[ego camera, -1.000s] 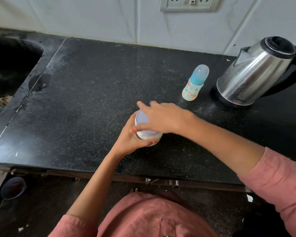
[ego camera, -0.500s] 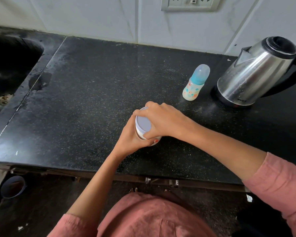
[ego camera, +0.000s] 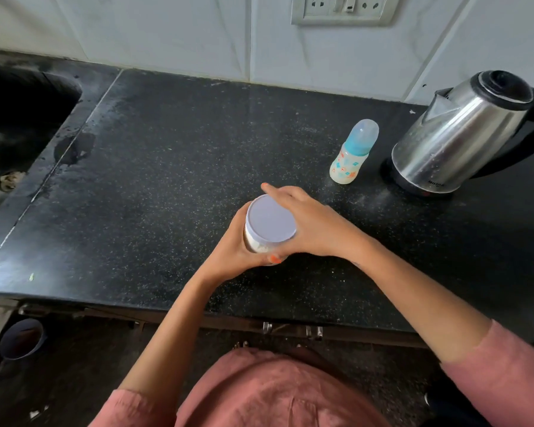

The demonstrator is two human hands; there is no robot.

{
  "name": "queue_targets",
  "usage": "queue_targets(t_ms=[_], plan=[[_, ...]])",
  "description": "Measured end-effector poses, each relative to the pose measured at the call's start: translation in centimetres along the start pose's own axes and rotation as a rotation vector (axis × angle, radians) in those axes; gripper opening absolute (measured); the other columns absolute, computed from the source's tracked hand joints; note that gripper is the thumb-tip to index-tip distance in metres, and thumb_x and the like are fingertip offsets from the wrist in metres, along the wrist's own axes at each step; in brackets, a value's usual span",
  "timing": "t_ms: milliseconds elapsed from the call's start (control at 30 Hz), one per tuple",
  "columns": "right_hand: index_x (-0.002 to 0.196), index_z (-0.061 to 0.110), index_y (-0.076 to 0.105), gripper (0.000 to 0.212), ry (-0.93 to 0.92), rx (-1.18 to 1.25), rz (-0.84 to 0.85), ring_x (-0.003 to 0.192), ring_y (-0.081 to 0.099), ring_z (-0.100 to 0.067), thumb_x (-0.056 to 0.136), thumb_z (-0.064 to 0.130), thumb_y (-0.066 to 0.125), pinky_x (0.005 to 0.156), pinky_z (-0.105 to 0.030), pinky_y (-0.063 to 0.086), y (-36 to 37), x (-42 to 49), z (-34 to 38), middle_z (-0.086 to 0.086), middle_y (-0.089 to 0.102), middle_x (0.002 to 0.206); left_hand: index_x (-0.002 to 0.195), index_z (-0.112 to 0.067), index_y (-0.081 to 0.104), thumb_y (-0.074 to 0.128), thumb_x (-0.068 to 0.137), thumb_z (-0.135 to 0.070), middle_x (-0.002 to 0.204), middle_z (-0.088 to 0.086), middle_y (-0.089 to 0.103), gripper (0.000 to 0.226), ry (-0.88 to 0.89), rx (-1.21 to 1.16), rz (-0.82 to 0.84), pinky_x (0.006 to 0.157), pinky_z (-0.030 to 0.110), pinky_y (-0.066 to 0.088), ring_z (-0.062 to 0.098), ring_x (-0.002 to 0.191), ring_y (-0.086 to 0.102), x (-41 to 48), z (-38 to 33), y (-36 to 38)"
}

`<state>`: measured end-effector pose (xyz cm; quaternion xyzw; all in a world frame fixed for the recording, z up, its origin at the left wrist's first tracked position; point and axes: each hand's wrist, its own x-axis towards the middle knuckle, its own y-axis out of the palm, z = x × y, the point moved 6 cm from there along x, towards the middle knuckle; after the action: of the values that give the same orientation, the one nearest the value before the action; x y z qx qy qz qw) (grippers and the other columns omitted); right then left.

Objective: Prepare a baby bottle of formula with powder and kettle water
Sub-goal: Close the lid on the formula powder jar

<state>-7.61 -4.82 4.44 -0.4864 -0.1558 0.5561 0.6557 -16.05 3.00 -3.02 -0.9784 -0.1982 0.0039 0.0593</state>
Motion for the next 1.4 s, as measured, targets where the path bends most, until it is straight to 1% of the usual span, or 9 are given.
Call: queue_targets(t_ms=[133,233,400,500,600,833,1000,1167,1400], plan=[[0.147,0.030,0.002,0.125,0.100,0.380,-0.035,0.135,0.030,-0.017,0.056,0.021,0.086,0.108,-0.041,0.036,3.4,-0.3,-4.3,0.000,0.017,0.153,0.135,-0.036,0.023,0.085,0.053,-0.037,0.139,-0.018,0.033,0.102,0.003,0.049,0.118,0.098,0.006,0.028,-0.010,0.127,0.033,-0.2,0.9,-0.6],[0.145,0.024,0.014,0.118,0.102,0.546,-0.158,0.134,0.033,-0.013,0.053,0.014,0.087,0.109,-0.035,0.035,6.6,0.0,-5.5,0.001,0.027,0.150,0.135,-0.043,0.026,0.082,0.054,-0.054,0.142,-0.017,0.037,0.099,-0.061,0.077,0.078,0.107,0.018,0.029,-0.002,0.131,0.033,-0.7,2.6,-1.2],[0.136,0.024,0.034,0.097,0.101,0.736,-0.411,0.118,0.040,0.004,0.055,0.013,0.087,0.091,0.002,0.030,7.7,0.2,-5.3,0.015,0.047,0.125,0.132,-0.039,0.034,0.084,0.055,-0.047,0.138,-0.007,0.046,0.092,-0.082,0.028,0.015,0.104,0.024,0.037,0.006,0.128,0.043,-0.7,3.2,-1.5],[0.135,0.025,0.036,0.095,0.106,0.754,-0.442,0.117,0.044,0.002,0.056,0.017,0.087,0.092,-0.003,0.035,7.2,0.6,-5.3,0.021,0.048,0.117,0.130,-0.039,0.037,0.084,0.054,-0.047,0.134,-0.012,0.049,0.091,-0.066,0.021,0.012,0.099,0.019,0.040,0.004,0.124,0.047,0.2,2.7,-1.9],[0.136,0.023,0.035,0.095,0.089,0.718,-0.439,0.116,0.043,0.002,0.057,0.017,0.086,0.089,-0.004,0.036,5.6,1.8,-5.5,0.020,0.048,0.117,0.130,-0.035,0.040,0.085,0.052,-0.050,0.132,-0.009,0.053,0.091,-0.054,0.020,0.018,0.100,0.026,0.042,0.007,0.122,0.050,2.1,2.2,-2.5],[0.137,0.017,0.034,0.094,0.111,0.675,-0.473,0.118,0.046,-0.007,0.058,0.016,0.086,0.094,-0.017,0.036,1.0,7.1,-7.0,0.000,0.052,0.132,0.129,-0.036,0.036,0.081,0.049,-0.055,0.125,-0.021,0.050,0.094,-0.036,0.173,0.079,0.094,0.011,0.039,-0.009,0.115,0.048,9.4,0.2,-4.3],[0.138,0.014,0.032,0.095,0.124,0.656,-0.488,0.122,0.046,-0.014,0.059,0.018,0.085,0.091,-0.017,0.035,-1.2,10.5,-8.1,-0.004,0.051,0.134,0.132,-0.033,0.038,0.080,0.053,-0.049,0.128,-0.008,0.054,0.091,-0.058,0.282,0.070,0.101,0.033,0.041,0.007,0.118,0.051,13.9,1.1,-5.9],[0.139,0.015,0.031,0.094,0.125,0.639,-0.493,0.126,0.044,-0.019,0.061,0.017,0.084,0.092,-0.020,0.034,-2.3,12.4,-8.7,-0.005,0.049,0.136,0.136,-0.015,0.040,0.083,0.058,-0.028,0.125,-0.003,0.055,0.090,-0.081,0.271,0.057,0.096,0.025,0.044,0.011,0.114,0.053,16.2,1.5,-6.2],[0.140,0.016,0.028,0.094,0.141,0.644,-0.485,0.127,0.042,-0.020,0.064,0.017,0.082,0.091,-0.020,0.032,-2.4,13.3,-9.4,-0.005,0.046,0.139,0.140,-0.016,0.035,0.081,0.069,-0.014,0.132,0.001,0.052,0.085,-0.107,0.283,0.080,0.102,0.035,0.041,0.015,0.120,0.049,17.6,2.3,-6.3]])
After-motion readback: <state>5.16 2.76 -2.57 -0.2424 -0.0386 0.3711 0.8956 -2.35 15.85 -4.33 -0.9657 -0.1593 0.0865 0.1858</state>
